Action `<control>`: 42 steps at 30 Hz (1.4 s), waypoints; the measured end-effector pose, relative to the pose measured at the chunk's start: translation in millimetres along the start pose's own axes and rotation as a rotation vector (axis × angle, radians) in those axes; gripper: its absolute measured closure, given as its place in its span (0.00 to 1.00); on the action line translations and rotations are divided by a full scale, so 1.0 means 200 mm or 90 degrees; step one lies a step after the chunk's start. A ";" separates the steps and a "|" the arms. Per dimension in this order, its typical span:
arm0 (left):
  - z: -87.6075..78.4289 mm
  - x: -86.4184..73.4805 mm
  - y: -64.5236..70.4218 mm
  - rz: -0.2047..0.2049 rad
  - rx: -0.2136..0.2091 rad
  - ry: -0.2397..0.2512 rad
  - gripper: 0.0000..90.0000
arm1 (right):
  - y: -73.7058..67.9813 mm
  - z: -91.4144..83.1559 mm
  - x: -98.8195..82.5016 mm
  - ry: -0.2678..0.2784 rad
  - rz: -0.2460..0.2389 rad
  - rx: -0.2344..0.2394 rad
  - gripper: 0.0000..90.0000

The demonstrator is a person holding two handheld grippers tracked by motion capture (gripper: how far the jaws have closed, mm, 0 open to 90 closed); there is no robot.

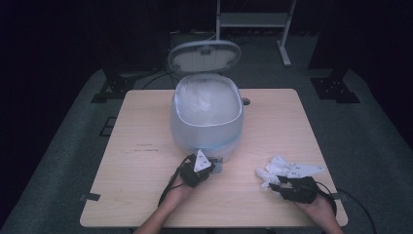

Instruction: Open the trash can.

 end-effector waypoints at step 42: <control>0.00 0.00 -0.01 -0.009 -0.005 0.003 0.97 | 0.11 -0.31 0.18 0.110 0.037 0.043 0.95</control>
Point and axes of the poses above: each handheld gripper's, and its own axes: z roughly forward along the jaws, x roughly out of its top, y roughly to its right, the point moved 3 cm from there along z, roughly forward along the jaws, and after that the axes turned 15 degrees about -z, right-handed, at the moved point
